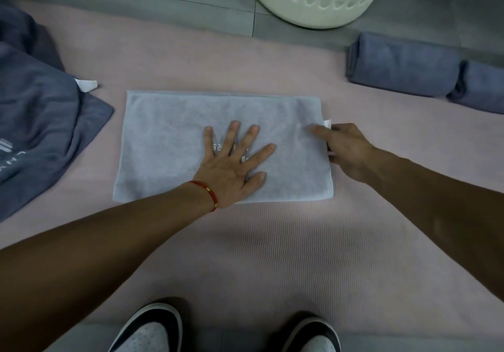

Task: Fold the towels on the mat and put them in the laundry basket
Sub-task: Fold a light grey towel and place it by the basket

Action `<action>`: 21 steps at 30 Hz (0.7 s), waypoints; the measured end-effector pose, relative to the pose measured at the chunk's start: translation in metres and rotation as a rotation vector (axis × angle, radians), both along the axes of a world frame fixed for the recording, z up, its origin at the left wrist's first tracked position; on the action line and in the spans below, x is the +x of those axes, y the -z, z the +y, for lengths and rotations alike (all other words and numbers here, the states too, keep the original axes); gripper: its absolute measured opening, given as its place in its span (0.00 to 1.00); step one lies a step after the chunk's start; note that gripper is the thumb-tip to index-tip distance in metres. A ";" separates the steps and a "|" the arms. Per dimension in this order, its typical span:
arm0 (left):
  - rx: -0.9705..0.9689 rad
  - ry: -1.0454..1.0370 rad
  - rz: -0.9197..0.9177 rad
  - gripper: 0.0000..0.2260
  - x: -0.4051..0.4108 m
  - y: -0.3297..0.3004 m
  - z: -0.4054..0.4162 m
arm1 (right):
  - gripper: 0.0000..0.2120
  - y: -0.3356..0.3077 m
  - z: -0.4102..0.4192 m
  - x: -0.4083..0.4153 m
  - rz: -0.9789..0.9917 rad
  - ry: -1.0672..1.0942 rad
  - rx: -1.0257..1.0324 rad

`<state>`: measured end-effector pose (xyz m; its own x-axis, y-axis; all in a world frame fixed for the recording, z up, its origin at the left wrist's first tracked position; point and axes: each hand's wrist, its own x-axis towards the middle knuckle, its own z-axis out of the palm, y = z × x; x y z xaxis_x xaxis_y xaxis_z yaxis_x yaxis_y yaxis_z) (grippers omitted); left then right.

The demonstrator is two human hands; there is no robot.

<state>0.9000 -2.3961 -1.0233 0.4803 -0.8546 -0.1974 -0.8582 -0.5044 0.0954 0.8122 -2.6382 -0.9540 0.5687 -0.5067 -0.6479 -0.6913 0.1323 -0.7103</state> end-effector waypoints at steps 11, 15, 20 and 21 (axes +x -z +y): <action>-0.217 -0.053 0.391 0.31 0.014 -0.047 0.018 | 0.05 -0.048 0.021 0.024 -0.073 -0.350 -0.521; -0.651 -0.538 0.944 0.25 0.012 -0.089 0.027 | 0.02 -0.064 0.068 0.049 -0.192 -0.511 -0.775; -0.918 -1.020 1.540 0.13 0.031 -0.112 0.059 | 0.02 -0.065 0.156 0.087 -0.294 -0.498 -0.566; -0.954 -1.056 1.530 0.14 0.037 -0.110 0.070 | 0.04 -0.064 0.172 0.093 -0.294 -0.495 -0.447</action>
<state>0.9368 -2.3260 -0.9132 0.6563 -0.4785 -0.5833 0.6596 -0.0116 0.7516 0.9056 -2.4661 -0.8899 0.9187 -0.3252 -0.2240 -0.3668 -0.4929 -0.7890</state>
